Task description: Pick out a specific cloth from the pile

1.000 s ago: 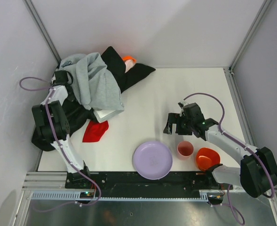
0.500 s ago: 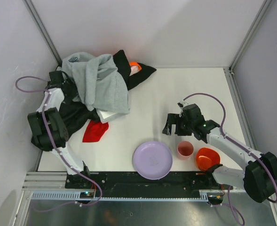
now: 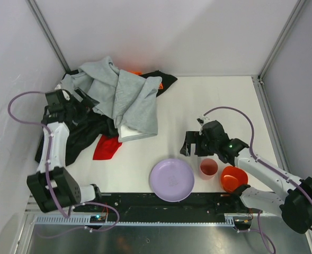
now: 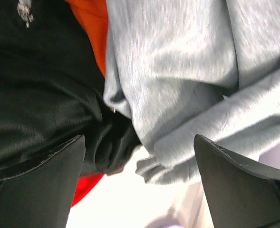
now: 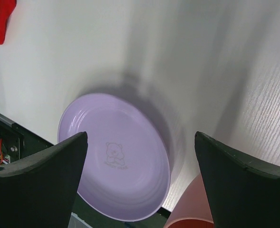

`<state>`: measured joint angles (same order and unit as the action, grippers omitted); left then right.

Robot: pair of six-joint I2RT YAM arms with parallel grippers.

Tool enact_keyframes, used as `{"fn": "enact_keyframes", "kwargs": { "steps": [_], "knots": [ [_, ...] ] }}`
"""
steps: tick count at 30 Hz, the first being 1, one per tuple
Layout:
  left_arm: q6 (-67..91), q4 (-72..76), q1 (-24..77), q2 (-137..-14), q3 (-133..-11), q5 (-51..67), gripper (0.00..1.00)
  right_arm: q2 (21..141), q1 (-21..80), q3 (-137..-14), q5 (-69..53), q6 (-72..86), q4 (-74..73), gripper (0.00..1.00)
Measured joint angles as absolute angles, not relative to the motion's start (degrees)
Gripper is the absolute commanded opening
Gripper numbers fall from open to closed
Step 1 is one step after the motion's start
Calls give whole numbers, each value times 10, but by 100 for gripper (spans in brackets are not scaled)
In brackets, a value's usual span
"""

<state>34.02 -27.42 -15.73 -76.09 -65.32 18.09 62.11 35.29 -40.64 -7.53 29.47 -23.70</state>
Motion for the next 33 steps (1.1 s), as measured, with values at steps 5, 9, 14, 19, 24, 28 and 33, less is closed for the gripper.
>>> {"fn": "enact_keyframes", "kwargs": {
  "steps": [5,9,14,19,24,28,33],
  "knots": [
    [335,-276,-152,-664,-580,213,100,604,365,-405,-66,307,-239,99],
    [323,-281,-124,-598,-525,216,100,595,373,-401,-62,315,-241,99],
    [302,-302,-34,-577,-487,181,100,594,381,-397,-54,319,-245,99],
    [288,-326,41,-616,-477,119,100,594,386,-392,-51,324,-248,99],
    [274,-348,105,-704,-493,24,100,594,387,-392,-49,326,-250,99],
    [269,-358,129,-766,-517,-34,100,594,387,-392,-49,326,-250,99],
    [264,-361,140,-829,-554,-80,98,594,387,-392,-47,326,-250,99]
  ]
}}
